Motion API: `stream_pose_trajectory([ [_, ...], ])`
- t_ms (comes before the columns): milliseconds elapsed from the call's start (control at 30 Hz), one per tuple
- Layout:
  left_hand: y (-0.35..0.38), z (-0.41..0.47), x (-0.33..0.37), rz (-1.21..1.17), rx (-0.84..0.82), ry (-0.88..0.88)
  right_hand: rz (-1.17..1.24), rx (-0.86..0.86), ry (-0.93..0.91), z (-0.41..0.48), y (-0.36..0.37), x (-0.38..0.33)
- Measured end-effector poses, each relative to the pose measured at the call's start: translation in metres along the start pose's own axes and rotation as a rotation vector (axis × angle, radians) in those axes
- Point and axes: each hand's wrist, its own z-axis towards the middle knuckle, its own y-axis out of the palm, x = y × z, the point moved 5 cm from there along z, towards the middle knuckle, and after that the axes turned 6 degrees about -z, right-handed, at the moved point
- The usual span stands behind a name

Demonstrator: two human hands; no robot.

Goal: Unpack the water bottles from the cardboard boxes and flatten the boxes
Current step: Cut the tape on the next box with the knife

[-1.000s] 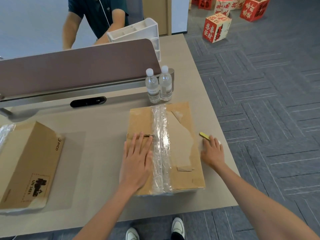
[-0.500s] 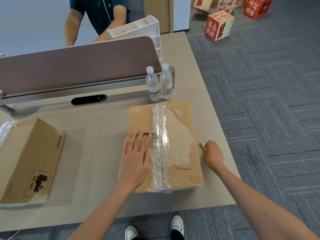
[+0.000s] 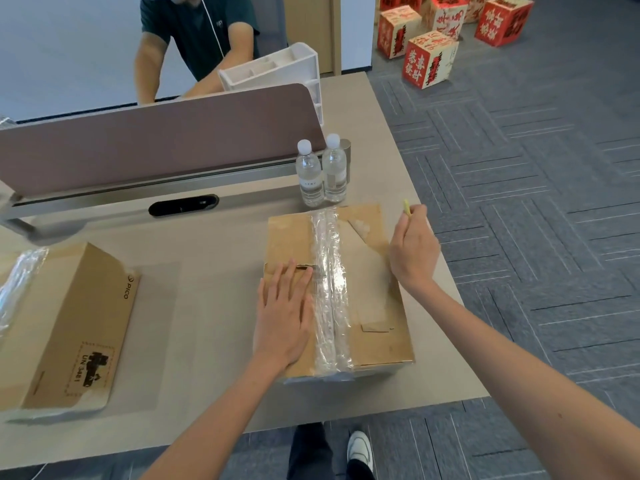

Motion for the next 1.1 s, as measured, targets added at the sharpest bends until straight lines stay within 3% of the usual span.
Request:
stream_pose_trajectory([
  [267, -0.009, 0.020, -0.004, -0.077, 0.099, 0.017, -0.063, -0.277, 0.011, -0.002, 0.037, -0.059],
  [467, -0.021, 0.073, -0.017, -0.123, 0.176, 0.104, 0.164, -0.516, 0.146, -0.003, 0.062, -0.066],
  [600, -0.019, 0.115, -0.016, -0.192, 0.160, 0.143, 0.355, -0.942, 0.242, -0.012, 0.069, -0.078],
  [667, -0.018, 0.131, -0.019, -0.236, 0.163, 0.146, 0.404, -1.051, 0.252, -0.014, 0.068, -0.081],
  [1100, -0.009, 0.176, -0.039, -0.311, 0.079, 0.123, 0.228, -0.736, 0.151, 0.009, 0.076, -0.077],
])
